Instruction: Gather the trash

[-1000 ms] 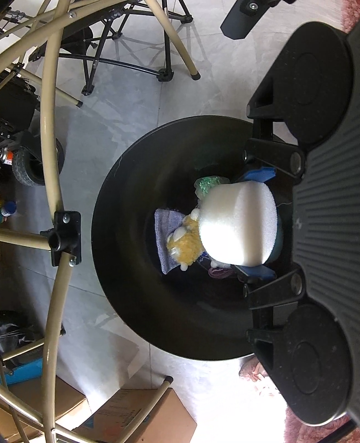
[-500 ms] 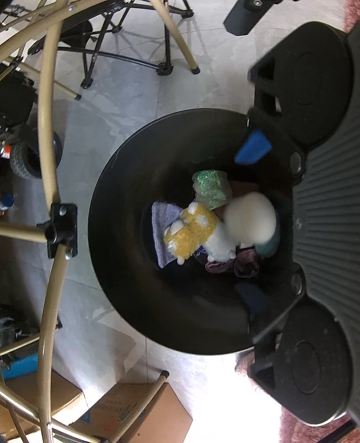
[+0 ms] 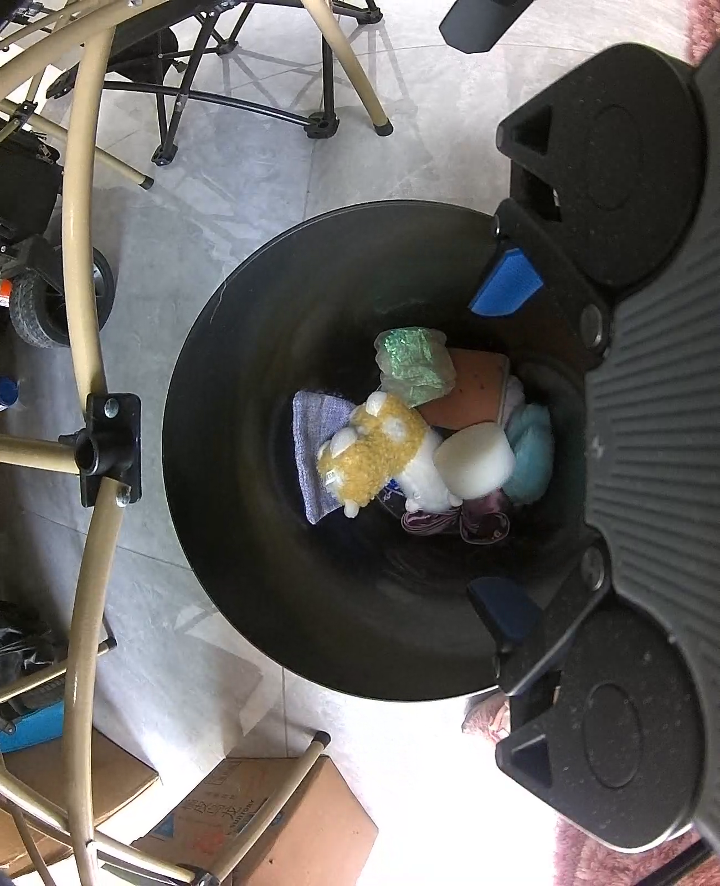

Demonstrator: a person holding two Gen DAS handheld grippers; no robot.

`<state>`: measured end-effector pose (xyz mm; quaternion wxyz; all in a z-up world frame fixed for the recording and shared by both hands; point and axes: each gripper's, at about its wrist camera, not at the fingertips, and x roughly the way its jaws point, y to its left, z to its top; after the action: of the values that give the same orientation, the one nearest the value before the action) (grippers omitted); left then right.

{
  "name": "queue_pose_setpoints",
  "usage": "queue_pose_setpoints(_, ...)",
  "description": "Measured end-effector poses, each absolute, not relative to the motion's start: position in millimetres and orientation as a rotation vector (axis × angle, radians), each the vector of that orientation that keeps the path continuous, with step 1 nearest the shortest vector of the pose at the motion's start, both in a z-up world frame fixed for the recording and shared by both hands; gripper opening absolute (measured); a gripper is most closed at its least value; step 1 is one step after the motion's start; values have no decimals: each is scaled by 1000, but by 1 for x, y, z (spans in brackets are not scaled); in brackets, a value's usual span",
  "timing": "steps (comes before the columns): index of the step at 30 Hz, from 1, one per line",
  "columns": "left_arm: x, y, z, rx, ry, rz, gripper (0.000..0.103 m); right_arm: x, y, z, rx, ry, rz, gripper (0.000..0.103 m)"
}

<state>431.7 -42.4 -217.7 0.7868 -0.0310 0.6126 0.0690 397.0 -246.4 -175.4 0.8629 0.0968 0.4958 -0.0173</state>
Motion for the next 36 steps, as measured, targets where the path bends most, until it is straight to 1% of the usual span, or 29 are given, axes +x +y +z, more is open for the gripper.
queue_pose_setpoints(9, 430, -39, -213, -69, 1296, 148, 103, 396, -246, -174, 199, 1035, -30, 103)
queue_pose_setpoints(14, 420, -35, -194, -66, 1218, 137, 103, 391, -243, -166, 192, 1007, -5, 103)
queue_pose_setpoints(21, 378, -19, -141, -53, 1008, 131, 103, 366, -234, -137, 162, 912, 53, 103)
queue_pose_setpoints(29, 294, 14, -58, -62, 729, 86, 103, 306, -215, -72, 152, 719, 171, 103)
queue_pose_setpoints(32, 259, 25, -35, -51, 663, 79, 103, 273, -205, -51, 94, 655, 195, 103)
queue_pose_setpoints(36, 210, 37, -14, -43, 600, 72, 103, 227, -200, -34, 80, 626, 227, 103)
